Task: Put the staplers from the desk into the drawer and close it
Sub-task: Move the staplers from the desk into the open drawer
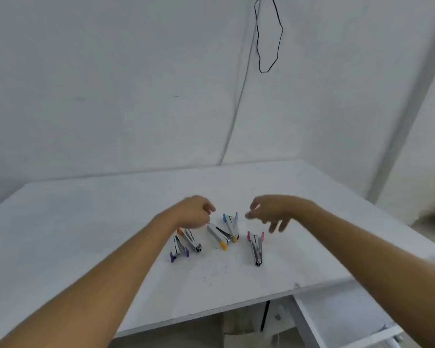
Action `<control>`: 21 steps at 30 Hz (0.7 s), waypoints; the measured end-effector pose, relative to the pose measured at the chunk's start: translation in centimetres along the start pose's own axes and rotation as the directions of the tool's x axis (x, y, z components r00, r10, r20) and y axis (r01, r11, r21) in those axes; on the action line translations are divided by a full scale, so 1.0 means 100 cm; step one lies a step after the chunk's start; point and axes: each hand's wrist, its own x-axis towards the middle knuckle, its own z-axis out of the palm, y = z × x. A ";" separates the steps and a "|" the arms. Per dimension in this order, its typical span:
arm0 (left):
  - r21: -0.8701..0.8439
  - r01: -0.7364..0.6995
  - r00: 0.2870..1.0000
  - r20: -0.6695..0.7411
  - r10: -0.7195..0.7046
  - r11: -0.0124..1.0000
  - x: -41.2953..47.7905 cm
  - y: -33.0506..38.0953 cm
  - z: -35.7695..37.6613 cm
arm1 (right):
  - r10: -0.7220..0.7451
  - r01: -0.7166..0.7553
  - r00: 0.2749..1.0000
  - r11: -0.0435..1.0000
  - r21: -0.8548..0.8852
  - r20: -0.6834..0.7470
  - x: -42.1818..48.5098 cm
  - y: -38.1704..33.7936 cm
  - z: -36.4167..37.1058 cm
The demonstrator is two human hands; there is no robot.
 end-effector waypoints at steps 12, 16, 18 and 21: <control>0.582 -0.178 0.969 -0.037 0.245 0.793 0.013 -0.022 0.085 | -0.071 0.106 0.946 0.990 0.094 -0.317 -0.010 0.063 0.092; 0.591 -0.222 0.946 -0.063 0.319 0.775 0.002 -0.018 0.090 | 0.089 0.049 0.989 0.560 0.827 -0.119 -0.042 0.092 0.083; 0.499 -0.277 0.923 -0.100 0.372 0.821 -0.006 -0.007 0.090 | 0.060 0.043 0.996 0.351 0.936 -0.069 -0.058 0.118 0.081; 0.188 -0.340 0.922 -0.127 0.366 0.922 -0.024 0.030 0.094 | -0.020 -0.001 1.000 0.398 0.917 0.010 -0.086 0.165 0.073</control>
